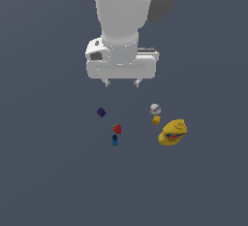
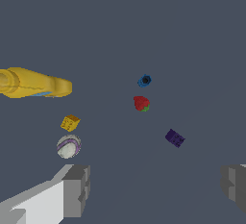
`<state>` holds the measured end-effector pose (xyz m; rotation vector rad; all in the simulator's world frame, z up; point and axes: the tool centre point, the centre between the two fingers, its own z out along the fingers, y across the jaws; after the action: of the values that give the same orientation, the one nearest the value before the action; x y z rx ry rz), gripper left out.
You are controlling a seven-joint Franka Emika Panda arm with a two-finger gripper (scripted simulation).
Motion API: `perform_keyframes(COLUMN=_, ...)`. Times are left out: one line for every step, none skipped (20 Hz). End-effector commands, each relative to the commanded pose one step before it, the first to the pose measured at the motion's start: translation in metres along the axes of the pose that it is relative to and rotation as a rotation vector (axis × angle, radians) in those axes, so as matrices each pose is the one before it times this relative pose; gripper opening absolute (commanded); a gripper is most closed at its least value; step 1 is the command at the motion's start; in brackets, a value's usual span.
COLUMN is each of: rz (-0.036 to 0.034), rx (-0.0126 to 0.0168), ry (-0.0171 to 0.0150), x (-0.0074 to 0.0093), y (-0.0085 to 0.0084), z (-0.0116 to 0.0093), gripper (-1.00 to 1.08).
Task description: Pick up a designated object from a clutter of objects.
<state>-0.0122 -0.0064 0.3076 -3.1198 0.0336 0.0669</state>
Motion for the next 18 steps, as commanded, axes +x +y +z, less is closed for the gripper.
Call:
perform_keyframes(rz=0.00000, rx=0.00000, ry=0.00000, x=0.00000, y=0.00001, z=0.00000, gripper=1.00)
perform_keyframes(rz=-0.00017, rx=-0.00025, ry=0.00062, x=-0.00002, y=0.00034, z=-0.00030, gripper=1.00)
perform_keyframes(rz=-0.00030, rx=-0.00046, ry=0.00127, x=0.00014, y=0.00119, z=-0.00058, gripper=1.00)
perform_keyframes(rz=-0.00061, rx=-0.00094, ry=0.00253, x=0.00007, y=0.00183, z=-0.00118, gripper=1.00)
perform_keyframes(rz=-0.00078, rx=-0.00121, ry=0.00321, x=0.00018, y=0.00261, z=-0.00148, gripper=1.00)
perform_keyframes(rz=-0.00103, rx=-0.00160, ry=0.00417, x=0.00019, y=0.00330, z=-0.00191, gripper=1.00)
perform_keyframes(rz=-0.00121, rx=-0.00191, ry=0.00485, x=0.00020, y=0.00382, z=-0.00218, gripper=1.00)
perform_keyframes(rz=-0.00105, rx=-0.00165, ry=0.00409, x=0.00018, y=0.00327, z=-0.00177, gripper=1.00)
perform_keyframes(rz=-0.00081, rx=-0.00125, ry=0.00304, x=0.00017, y=0.00250, z=-0.00125, gripper=1.00)
perform_keyframes(rz=-0.00062, rx=-0.00093, ry=0.00223, x=0.00008, y=0.00168, z=-0.00086, gripper=1.00)
perform_keyframes(rz=-0.00027, rx=-0.00037, ry=0.00086, x=0.00019, y=0.00101, z=-0.00020, gripper=1.00)
perform_keyframes(rz=0.00000, rx=0.00000, ry=0.00000, x=0.00012, y=0.00024, z=0.00014, gripper=1.00)
perform_keyframes(rz=0.00000, rx=0.00000, ry=0.00000, x=-0.00026, y=-0.00076, z=-0.00011, gripper=1.00)
perform_keyframes(rz=0.00032, rx=0.00036, ry=-0.00085, x=-0.00016, y=-0.00063, z=-0.00006, gripper=1.00)
perform_keyframes(rz=0.00000, rx=0.00000, ry=0.00000, x=-0.00022, y=-0.00026, z=-0.00044, gripper=1.00)
perform_keyframes(rz=0.00000, rx=0.00000, ry=0.00000, x=0.00008, y=0.00014, z=0.00012, gripper=1.00)
perform_keyframes(rz=0.00000, rx=0.00000, ry=0.00000, x=0.00032, y=0.00034, z=0.00070, gripper=1.00)
perform_keyframes(rz=-0.00067, rx=-0.00010, ry=0.00014, x=0.00050, y=0.00009, z=0.00120, gripper=1.00)
